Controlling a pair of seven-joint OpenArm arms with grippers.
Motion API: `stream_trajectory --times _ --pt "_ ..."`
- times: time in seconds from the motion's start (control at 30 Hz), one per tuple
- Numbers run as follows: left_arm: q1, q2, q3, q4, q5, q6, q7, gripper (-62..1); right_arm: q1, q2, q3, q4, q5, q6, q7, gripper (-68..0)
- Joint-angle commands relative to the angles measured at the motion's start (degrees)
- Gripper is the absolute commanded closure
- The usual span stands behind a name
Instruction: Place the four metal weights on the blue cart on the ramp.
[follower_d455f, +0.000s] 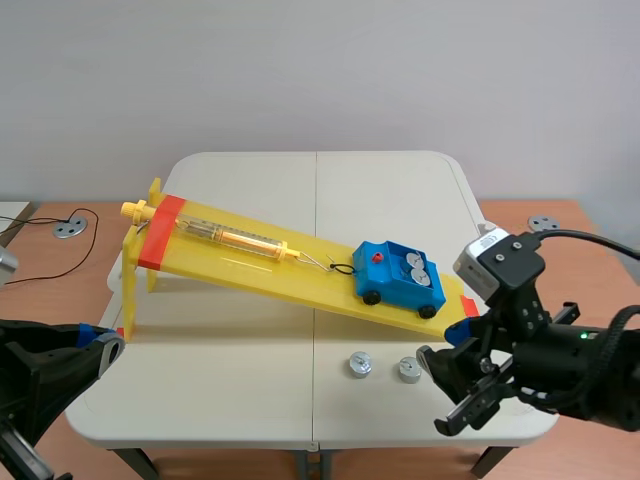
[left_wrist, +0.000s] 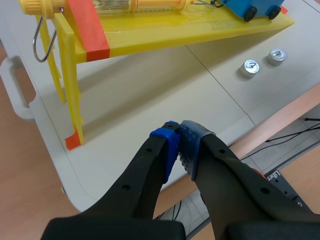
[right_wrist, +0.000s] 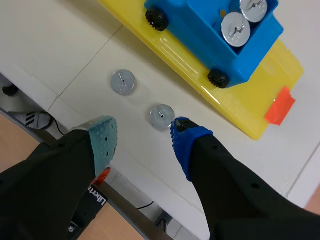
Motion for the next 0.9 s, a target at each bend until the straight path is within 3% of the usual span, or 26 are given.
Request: stream_trajectory --times 0.0,0.4,0.87 --pt "-1.27 0.44 -0.9 4.11 -4.22 -1.44 -5.49 -2.7 5.68 0.31 0.42 0.46 1.53 -2.08 8.72 -25.9" --pt "-1.27 0.46 -0.9 4.11 -4.22 -1.44 -5.49 -2.7 11.76 -5.68 -7.04 -9.73 -5.79 -7.72 14.1 -25.9" --pt "-1.27 0.46 -0.9 4.11 -4.22 -1.46 -5.49 -2.7 16.52 -8.7 -11.91 -16.28 -11.06 -10.95 17.94 -25.9"
